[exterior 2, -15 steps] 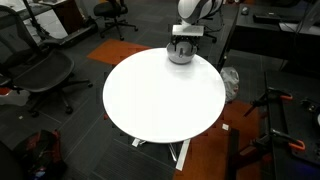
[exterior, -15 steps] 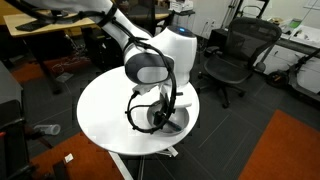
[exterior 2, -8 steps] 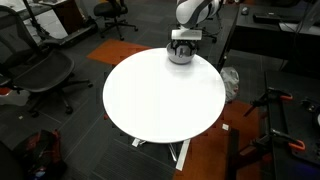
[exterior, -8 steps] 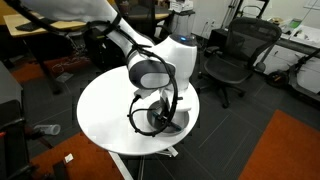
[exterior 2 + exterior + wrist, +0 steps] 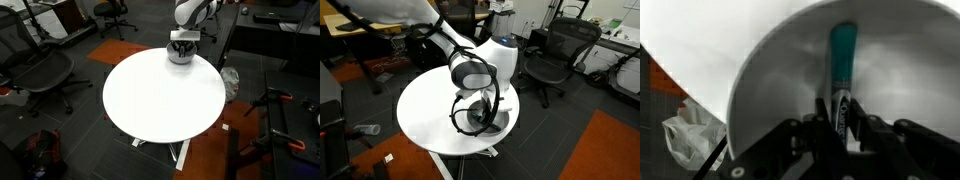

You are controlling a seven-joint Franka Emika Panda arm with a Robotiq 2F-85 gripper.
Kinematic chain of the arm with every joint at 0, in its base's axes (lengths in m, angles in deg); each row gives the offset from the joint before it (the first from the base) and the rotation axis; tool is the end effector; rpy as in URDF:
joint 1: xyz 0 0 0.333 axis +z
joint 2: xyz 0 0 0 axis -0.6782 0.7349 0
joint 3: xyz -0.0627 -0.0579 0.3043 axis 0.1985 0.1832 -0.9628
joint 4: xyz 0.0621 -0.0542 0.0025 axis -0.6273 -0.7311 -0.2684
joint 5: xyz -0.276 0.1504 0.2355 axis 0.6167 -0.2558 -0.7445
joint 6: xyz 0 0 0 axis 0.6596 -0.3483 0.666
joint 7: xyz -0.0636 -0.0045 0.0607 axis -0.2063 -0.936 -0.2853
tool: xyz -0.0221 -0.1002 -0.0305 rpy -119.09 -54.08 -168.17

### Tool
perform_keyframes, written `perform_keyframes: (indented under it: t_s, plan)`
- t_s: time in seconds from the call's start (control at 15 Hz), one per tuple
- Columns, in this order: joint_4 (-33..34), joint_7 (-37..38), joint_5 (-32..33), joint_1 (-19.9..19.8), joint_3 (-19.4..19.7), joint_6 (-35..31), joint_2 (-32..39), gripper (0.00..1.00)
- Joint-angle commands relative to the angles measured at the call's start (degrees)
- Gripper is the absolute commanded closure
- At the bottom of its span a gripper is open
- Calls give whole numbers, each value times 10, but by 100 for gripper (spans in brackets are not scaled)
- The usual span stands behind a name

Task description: Put the marker on the table

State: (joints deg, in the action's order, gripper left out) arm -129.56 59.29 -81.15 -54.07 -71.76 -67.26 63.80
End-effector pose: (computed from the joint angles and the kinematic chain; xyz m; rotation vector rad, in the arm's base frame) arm 0.6387 -0.2543 0.1406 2.4660 -1.8989 -0.0032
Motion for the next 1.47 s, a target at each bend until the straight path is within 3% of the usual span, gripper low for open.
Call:
perform_keyframes:
  t_s: [0.0, 0.13, 0.67, 1.4]
  plan:
    - [17, -7, -10, -1, 2, 22, 4, 99]
    - [12, -9, -11, -1, 1, 19, 0, 95]
    - [-51, -25, -8, 10, 2, -4, -78, 95]
    - [-214, -20, 29, 59, 7, -43, -266, 95]
